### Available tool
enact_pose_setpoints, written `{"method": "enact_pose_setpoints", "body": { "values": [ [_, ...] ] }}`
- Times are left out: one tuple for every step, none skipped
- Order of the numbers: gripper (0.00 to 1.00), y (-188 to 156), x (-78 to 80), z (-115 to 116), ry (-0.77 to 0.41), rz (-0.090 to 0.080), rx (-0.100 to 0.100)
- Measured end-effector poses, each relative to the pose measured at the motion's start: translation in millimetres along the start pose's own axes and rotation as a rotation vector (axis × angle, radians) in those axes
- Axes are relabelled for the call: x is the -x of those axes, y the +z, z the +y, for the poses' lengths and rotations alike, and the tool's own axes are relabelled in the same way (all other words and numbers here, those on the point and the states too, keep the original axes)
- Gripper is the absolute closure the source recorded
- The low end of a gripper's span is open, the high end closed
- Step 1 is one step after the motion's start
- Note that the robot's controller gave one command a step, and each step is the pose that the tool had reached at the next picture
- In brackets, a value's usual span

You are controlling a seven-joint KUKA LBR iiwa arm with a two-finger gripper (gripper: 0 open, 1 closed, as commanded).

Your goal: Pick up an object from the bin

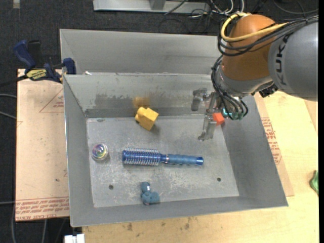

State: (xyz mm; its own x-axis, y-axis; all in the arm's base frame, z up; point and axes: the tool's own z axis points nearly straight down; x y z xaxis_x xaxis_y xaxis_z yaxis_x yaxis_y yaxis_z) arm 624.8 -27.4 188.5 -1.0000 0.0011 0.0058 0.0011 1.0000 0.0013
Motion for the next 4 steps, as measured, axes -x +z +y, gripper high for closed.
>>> {"method": "enact_pose_setpoints", "body": {
  "values": [
    [0.00,66,-24.3,12,0.055,0.001,0.001],
    [0.00,117,-56.7,63,0.032,0.001,0.002],
    [1.00,113,-54.1,60,0.036,-0.006,0.000],
    [1.00,-20,-78.2,53,0.042,-0.014,0.000]
  ]
}}
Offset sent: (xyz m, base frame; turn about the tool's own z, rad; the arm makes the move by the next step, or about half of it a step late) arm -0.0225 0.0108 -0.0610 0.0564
